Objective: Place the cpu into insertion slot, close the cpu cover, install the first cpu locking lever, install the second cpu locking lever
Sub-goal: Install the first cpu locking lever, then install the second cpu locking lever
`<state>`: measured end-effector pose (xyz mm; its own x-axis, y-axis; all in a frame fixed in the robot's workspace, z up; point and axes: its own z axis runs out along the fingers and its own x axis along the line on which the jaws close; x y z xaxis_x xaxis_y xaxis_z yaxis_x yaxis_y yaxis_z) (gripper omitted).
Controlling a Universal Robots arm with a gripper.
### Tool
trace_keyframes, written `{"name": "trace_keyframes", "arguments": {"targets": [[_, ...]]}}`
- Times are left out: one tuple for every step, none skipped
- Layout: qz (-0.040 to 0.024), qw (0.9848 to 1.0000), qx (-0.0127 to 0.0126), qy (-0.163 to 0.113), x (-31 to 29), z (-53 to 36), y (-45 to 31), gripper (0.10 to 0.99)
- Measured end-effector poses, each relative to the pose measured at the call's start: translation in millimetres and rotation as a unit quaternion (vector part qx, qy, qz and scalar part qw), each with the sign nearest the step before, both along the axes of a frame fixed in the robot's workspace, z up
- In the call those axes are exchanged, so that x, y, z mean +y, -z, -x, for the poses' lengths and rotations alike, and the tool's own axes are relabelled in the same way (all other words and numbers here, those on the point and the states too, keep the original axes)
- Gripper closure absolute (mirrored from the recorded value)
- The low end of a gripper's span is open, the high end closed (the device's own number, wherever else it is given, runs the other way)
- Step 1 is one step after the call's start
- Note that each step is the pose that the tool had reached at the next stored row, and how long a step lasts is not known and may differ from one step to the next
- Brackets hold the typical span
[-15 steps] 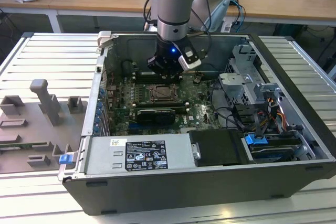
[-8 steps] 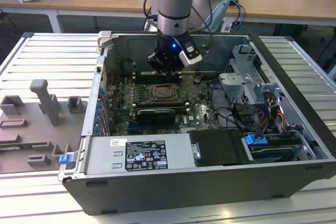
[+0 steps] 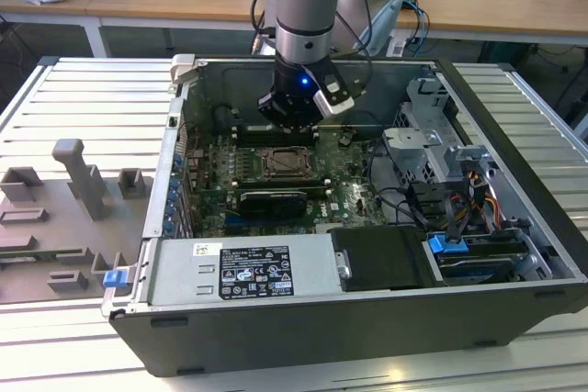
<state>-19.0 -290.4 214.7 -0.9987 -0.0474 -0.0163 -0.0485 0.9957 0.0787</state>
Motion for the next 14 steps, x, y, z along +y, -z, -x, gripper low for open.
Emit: {"name": "trace_keyframes", "arguments": {"targets": [[0.0,1.0,0.0,0.0,-0.2,0.0,0.0,0.98],[0.0001,1.0,0.0,0.0,-0.5,0.0,0.0,0.98],[0.0,1.0,0.0,0.0,-0.8,0.0,0.0,0.98],[0.0001,1.0,0.0,0.0,-1.2,0.0,0.0,0.98],[0.0001,1.0,0.0,0.0,-1.4,0.0,0.0,0.98],[0.0001,1.0,0.0,0.0,-1.8,0.0,0.0,0.98],[0.0001,1.0,0.0,0.0,-2.3,0.0,0.0,0.98],[0.0001,1.0,0.0,0.0,-2.7,0.0,0.0,0.98],[0.0001,1.0,0.0,0.0,-3.4,0.0,-0.1,0.98],[0.0001,1.0,0.0,0.0,-4.0,0.0,-0.1,0.98],[0.0001,1.0,0.0,0.0,-4.7,0.0,-0.1,0.98],[0.0001,1.0,0.0,0.0,-5.2,0.0,0.0,0.98],[0.0001,1.0,0.0,0.0,-5.9,0.0,0.0,0.98],[0.0,1.0,0.0,0.0,-6.3,0.0,0.0,0.98]]}}
